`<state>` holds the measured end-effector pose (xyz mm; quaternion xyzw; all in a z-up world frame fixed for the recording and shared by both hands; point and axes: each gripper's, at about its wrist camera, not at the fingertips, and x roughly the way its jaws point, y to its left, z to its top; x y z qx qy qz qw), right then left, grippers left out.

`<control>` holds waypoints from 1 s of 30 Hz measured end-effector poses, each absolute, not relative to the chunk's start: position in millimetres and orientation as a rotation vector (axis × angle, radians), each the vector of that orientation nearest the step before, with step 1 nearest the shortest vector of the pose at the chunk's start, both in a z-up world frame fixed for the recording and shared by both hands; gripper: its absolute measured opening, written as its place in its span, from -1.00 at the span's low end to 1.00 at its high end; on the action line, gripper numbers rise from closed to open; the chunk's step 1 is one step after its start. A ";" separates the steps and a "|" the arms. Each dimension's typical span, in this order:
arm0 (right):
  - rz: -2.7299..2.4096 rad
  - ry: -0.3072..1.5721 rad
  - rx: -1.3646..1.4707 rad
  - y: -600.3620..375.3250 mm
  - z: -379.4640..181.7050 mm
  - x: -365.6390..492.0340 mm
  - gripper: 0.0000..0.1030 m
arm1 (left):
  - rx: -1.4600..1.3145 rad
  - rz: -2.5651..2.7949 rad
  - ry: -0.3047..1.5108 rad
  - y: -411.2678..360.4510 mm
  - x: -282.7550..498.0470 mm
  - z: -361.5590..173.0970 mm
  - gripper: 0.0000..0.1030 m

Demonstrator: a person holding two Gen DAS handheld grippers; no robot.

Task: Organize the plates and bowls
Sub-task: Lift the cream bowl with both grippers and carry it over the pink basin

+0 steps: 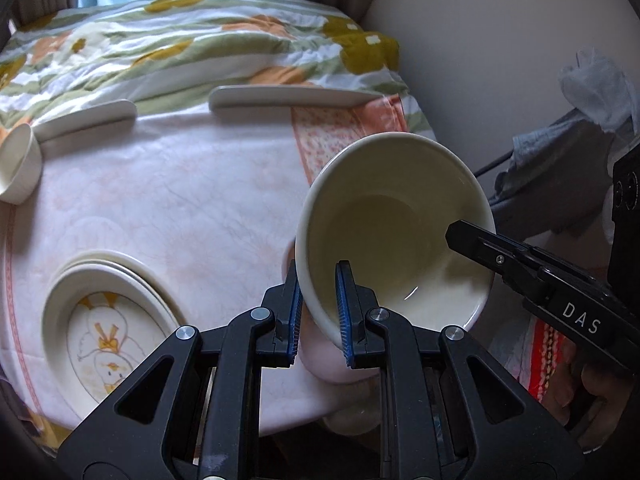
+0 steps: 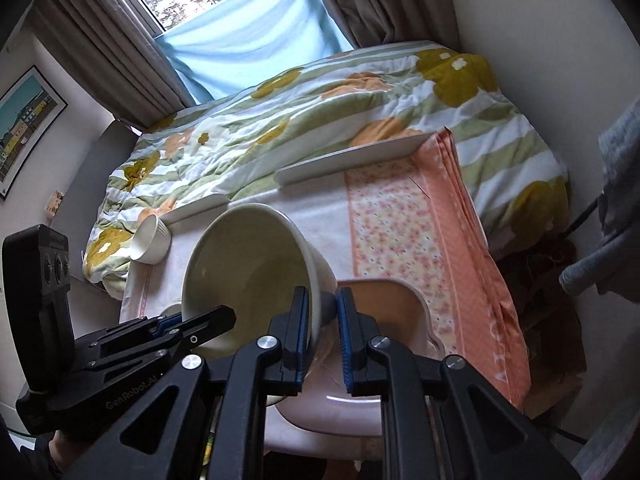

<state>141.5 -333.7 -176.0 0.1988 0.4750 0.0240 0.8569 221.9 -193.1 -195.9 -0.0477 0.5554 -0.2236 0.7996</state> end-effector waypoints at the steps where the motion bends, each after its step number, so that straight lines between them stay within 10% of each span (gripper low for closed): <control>1: 0.039 1.012 0.425 -336.6 -183.7 138.2 -0.74 | -0.079 -0.483 1.209 -200.0 220.0 -203.4 -0.73; 30: -0.075 1.159 0.529 -361.9 -270.6 126.3 -0.74 | 0.325 -0.498 1.285 -255.8 229.7 -271.8 -0.73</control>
